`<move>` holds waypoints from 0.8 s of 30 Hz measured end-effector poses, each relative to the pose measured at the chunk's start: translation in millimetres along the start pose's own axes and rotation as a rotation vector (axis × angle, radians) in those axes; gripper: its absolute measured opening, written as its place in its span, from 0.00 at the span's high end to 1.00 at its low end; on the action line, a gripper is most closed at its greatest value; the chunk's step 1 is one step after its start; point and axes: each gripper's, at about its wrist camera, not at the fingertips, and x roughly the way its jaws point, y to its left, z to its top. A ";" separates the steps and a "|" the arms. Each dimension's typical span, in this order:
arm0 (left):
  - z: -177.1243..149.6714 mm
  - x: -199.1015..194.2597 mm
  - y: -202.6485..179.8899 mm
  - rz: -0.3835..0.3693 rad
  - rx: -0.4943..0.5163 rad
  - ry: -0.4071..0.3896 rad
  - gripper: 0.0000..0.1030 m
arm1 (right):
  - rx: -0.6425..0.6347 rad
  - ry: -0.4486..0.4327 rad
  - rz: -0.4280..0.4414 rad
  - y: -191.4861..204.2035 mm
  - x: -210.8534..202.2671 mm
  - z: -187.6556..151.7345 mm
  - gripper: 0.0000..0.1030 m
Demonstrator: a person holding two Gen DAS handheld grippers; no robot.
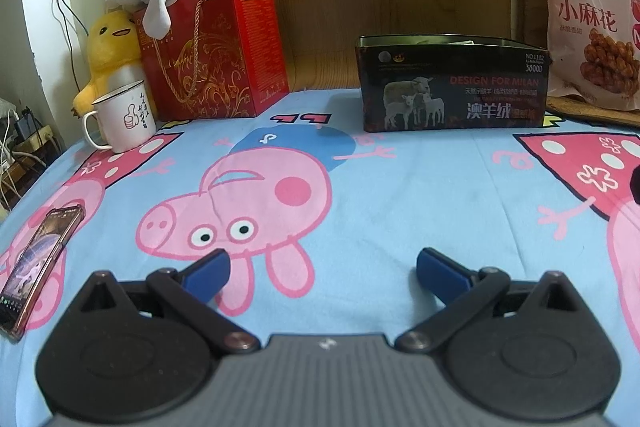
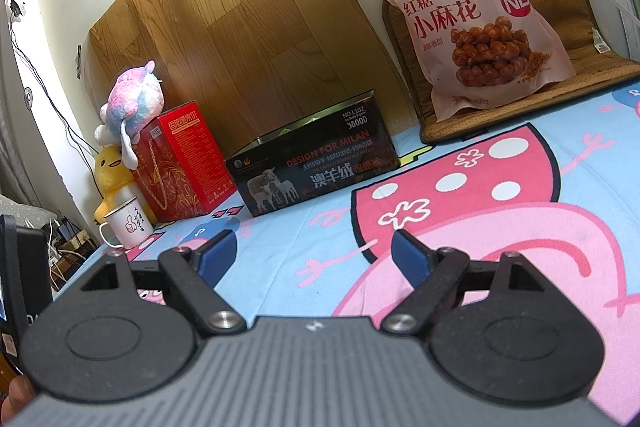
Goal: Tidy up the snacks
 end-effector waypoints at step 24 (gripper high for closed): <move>-1.8 -2.4 -6.2 0.010 0.037 -0.019 0.00 | 0.001 0.001 0.001 0.3 0.0 0.2 0.16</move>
